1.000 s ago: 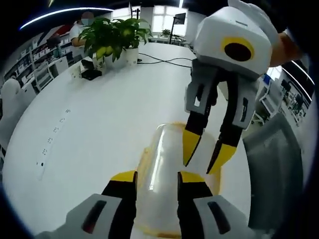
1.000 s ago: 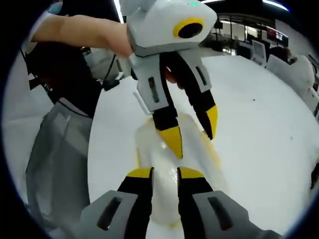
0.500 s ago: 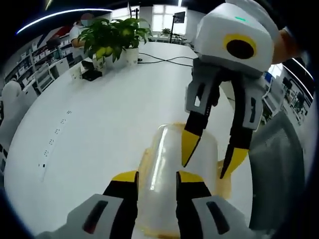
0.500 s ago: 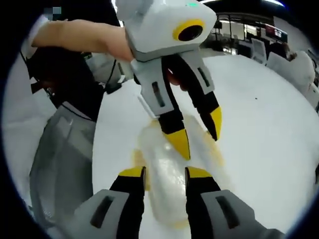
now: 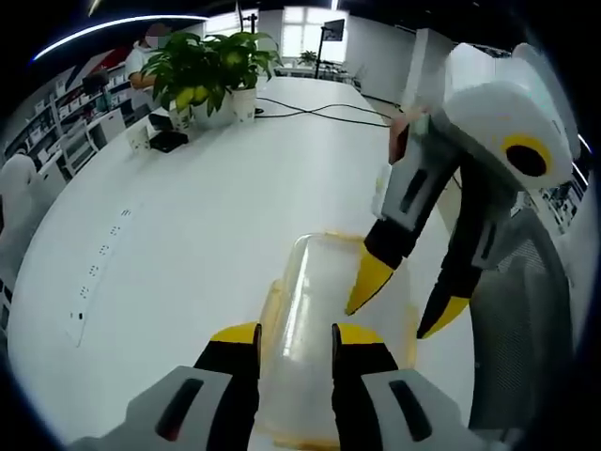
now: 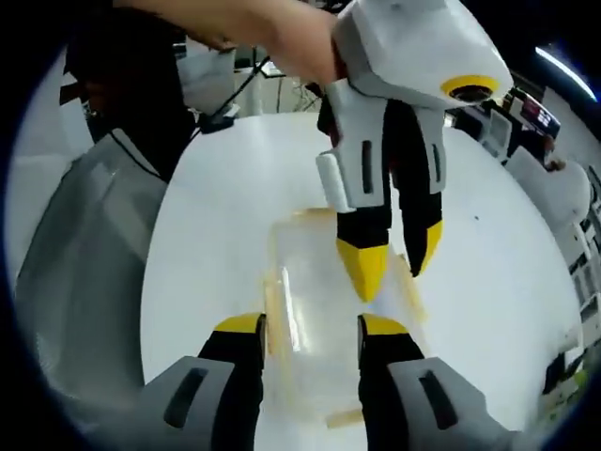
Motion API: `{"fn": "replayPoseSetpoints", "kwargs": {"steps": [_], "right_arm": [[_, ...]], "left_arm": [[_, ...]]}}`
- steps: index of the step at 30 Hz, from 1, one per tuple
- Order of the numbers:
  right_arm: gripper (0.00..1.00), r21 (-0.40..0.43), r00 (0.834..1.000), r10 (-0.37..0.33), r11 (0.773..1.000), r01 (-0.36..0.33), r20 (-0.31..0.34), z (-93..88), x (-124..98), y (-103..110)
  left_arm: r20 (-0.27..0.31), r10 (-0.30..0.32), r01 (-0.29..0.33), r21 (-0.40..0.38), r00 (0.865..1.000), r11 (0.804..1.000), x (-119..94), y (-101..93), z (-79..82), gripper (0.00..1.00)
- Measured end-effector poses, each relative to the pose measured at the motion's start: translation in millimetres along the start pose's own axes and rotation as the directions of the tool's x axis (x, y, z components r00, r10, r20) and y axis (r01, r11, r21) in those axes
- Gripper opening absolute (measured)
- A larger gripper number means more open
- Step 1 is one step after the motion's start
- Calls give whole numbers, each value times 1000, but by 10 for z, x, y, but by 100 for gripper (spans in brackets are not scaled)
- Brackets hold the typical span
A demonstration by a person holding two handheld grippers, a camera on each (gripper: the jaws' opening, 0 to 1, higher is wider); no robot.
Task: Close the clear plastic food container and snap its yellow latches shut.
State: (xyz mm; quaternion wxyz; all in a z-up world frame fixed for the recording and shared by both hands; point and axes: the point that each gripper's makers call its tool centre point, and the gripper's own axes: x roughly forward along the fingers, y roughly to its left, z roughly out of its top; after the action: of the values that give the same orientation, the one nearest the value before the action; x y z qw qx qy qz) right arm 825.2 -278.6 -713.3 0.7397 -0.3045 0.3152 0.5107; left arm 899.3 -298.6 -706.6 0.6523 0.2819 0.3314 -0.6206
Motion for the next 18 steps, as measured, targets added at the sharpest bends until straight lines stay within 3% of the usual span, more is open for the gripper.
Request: {"fn": "replayPoseSetpoints", "kwargs": {"steps": [6,18], "right_arm": [[38,-116,996,-79,990,74,-41,-43,54,8],[39,-156,984,-170,974,161,-45,-66,111,-9]], "left_arm": [[-21,-44,44,-9,999,999,18,6,-12,23],[-106,-155,154,-17,982,988,85,25,-27,25]]}}
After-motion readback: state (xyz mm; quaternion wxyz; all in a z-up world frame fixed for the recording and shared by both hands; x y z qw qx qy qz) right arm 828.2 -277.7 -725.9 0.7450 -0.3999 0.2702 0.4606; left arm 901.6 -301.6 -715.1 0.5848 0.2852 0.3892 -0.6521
